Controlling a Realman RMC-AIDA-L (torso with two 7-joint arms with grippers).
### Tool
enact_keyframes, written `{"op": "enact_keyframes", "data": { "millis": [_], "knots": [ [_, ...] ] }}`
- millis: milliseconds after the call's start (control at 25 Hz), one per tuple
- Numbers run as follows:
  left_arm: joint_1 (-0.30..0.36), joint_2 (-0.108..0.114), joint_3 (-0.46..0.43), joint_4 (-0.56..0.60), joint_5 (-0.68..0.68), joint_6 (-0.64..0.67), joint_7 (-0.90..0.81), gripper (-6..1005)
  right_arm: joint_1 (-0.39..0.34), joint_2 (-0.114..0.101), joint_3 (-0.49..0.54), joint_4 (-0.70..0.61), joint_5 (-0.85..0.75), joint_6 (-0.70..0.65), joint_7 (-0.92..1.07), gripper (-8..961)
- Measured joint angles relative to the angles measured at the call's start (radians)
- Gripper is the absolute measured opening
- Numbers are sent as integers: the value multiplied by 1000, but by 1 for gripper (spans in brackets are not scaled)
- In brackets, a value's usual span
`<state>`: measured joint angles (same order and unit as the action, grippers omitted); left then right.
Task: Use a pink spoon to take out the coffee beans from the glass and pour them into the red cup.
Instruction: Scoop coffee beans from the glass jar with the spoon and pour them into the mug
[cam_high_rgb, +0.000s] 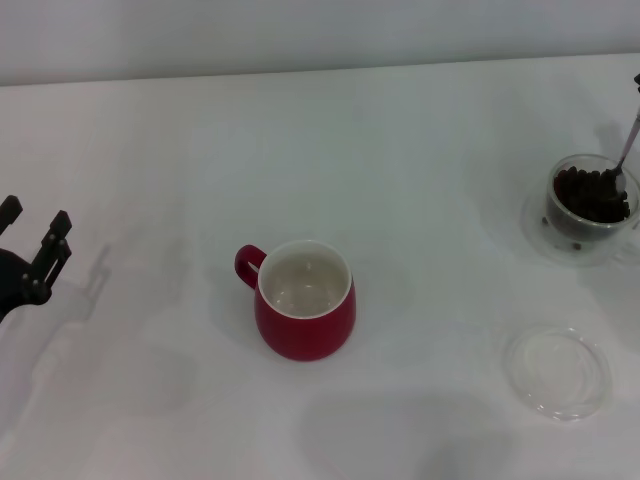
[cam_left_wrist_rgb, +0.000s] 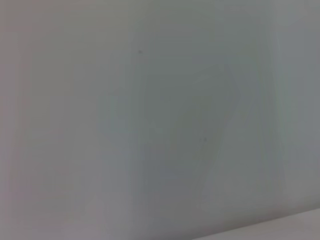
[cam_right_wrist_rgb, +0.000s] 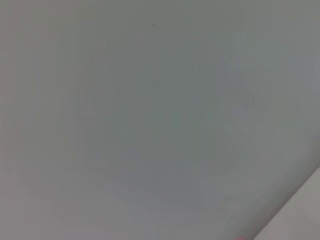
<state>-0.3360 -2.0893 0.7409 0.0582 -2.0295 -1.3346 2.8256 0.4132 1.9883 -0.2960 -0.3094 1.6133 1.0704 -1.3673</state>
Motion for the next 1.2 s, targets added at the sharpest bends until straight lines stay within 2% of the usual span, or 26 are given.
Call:
{"op": "enact_keyframes", "data": {
  "millis": [280,680,1200],
  "knots": [
    [1,0,0,0,0,0,0,566,1,-11,-7,9,0,46,91,155],
    [-1,1,3,-9,0,4,0,566,2,-12,-21,10,-12,126,158,155],
    [5,2,3,-9,6,-3,0,565,15,17,-98,1,-13,167,153,156]
  ]
}}
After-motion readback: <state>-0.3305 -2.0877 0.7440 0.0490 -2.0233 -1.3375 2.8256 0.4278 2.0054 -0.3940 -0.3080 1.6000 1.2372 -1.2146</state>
